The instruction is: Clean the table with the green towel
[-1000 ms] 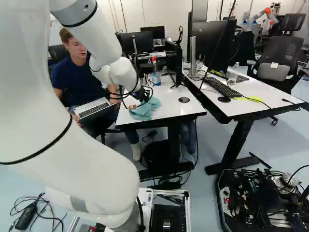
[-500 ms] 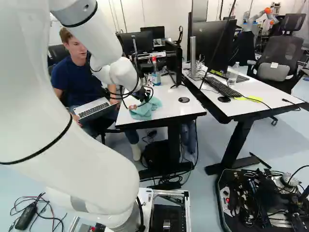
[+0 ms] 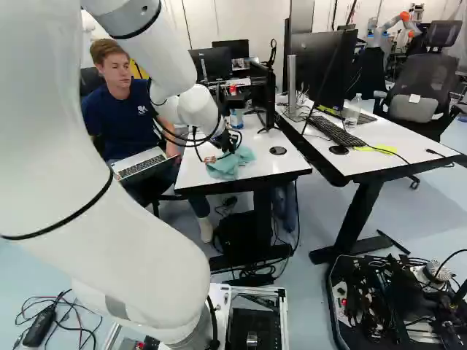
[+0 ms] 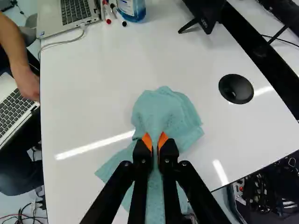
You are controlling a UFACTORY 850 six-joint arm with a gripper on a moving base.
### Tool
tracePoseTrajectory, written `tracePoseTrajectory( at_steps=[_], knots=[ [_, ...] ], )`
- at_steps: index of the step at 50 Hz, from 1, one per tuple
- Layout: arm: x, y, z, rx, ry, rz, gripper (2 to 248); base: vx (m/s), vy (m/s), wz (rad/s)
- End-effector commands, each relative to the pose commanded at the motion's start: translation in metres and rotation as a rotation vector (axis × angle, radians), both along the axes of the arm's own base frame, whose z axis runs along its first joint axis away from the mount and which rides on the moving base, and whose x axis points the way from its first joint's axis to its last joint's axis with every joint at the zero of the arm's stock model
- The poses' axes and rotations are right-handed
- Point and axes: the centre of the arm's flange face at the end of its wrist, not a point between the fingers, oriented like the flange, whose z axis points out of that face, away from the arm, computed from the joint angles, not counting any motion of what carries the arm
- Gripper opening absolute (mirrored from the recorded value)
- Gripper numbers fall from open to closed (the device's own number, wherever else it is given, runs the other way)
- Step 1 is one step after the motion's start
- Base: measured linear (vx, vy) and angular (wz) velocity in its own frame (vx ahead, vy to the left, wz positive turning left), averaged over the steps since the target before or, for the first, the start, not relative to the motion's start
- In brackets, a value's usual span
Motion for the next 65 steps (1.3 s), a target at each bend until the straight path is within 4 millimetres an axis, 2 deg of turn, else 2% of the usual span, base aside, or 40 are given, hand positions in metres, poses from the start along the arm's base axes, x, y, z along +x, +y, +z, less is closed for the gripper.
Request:
tracePoseTrajectory(
  at_steps=[13,33,47,65],
  knots=[
    [0.019,-0.02,0.0,0.0,0.0,-0.039,35,0.0,0.0,0.0],
    [0.058,-0.04,0.001,-0.001,-0.007,-0.068,35,0.0,0.0,0.0],
    [0.082,-0.051,0.011,-0.005,-0.034,-0.081,35,0.0,0.0,0.0],
    [0.09,-0.058,0.012,-0.006,-0.04,-0.091,35,0.0,0.0,0.0]
  ],
)
